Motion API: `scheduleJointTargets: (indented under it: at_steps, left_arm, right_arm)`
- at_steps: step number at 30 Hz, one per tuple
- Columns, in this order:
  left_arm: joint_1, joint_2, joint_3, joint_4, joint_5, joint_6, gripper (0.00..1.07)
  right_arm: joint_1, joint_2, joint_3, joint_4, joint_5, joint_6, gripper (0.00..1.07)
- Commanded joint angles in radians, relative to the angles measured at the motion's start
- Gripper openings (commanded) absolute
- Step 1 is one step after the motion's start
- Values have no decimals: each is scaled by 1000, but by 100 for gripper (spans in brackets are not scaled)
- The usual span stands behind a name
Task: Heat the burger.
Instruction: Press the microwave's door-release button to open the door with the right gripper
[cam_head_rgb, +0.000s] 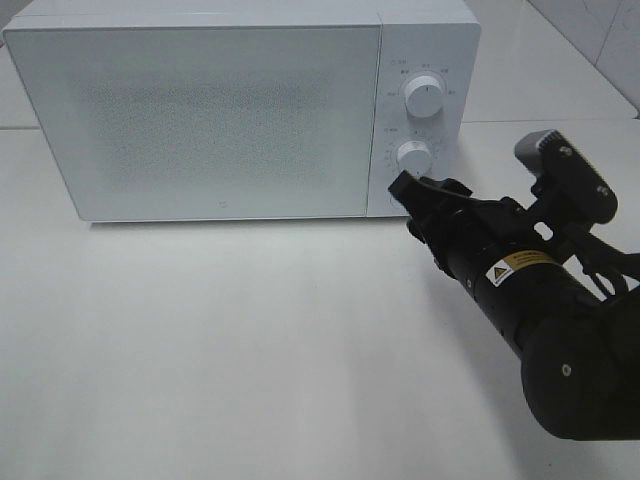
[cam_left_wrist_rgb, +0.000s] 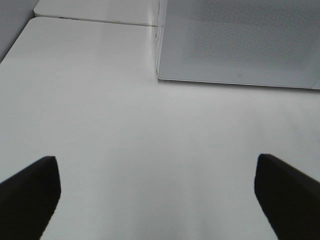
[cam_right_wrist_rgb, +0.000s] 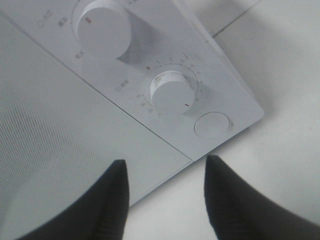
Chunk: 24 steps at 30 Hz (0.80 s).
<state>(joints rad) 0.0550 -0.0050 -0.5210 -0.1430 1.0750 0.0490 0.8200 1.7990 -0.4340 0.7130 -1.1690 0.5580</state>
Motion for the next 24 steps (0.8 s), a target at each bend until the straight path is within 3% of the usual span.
scheduleJointTargets:
  at_steps: [1,4,10,24]
  left_arm:
    - [4,-15,4,0,-3,-1,98]
    - [4,-15,4,0,-3,-1,98]
    - [4,-15,4,0,-3,-1,98]
    - [4,-8,4,0,-3,-1,98]
  right_arm:
    - [0,-1,-8,0,0,331,27]
    - [0,-1,-8,4,0,566,15]
    - [0,-1,-10,28,5,723,1]
    - [-24,85,-41,116,0,733,0]
